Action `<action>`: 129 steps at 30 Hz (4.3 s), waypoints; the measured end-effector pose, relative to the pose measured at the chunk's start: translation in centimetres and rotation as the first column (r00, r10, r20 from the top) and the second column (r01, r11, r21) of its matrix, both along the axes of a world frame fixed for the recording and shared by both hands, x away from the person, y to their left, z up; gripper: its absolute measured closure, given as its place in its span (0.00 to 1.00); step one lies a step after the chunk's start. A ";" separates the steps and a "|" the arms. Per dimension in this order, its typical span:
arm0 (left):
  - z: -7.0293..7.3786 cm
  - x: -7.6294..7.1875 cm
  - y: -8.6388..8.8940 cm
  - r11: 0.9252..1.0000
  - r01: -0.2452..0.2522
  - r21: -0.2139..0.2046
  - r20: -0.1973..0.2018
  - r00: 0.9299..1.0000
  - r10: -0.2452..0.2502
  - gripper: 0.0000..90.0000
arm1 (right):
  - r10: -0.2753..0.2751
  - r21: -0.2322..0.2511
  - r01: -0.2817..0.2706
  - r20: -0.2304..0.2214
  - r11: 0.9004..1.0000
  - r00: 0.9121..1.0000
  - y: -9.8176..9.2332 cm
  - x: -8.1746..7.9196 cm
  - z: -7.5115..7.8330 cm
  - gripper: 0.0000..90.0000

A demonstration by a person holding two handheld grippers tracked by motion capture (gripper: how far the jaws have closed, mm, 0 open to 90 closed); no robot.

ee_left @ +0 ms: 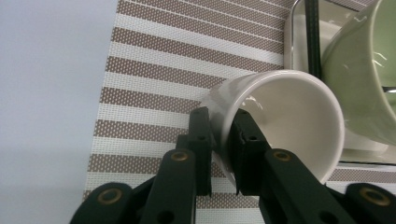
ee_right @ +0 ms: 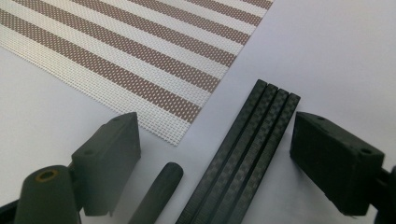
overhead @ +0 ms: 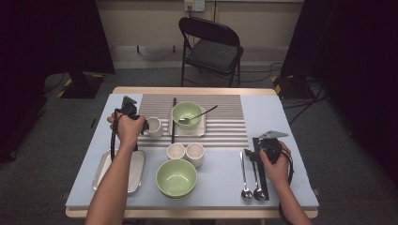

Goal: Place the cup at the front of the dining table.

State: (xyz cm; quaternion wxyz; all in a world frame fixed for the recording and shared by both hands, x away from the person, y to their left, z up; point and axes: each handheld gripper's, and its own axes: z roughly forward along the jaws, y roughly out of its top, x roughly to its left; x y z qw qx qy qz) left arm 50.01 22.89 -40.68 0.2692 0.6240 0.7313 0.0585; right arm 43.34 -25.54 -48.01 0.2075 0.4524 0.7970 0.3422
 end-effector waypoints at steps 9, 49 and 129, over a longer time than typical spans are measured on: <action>0.1 -0.1 -0.1 1.000 -0.002 0.003 0.008 1.000 0.002 0.87 | 0.000 0.000 0.000 0.000 1.000 1.000 0.0 0.0 0.0 0.17; 0.0 0.1 -0.5 1.000 0.001 -0.029 0.023 1.000 -0.001 0.74 | 0.001 0.000 -0.001 0.000 1.000 1.000 0.0 0.0 0.0 0.17; 1.3 -3.2 1.0 0.993 0.117 0.015 0.052 0.992 -0.118 0.29 | 0.002 -0.001 -0.002 0.000 1.000 1.000 0.0 0.0 0.0 0.17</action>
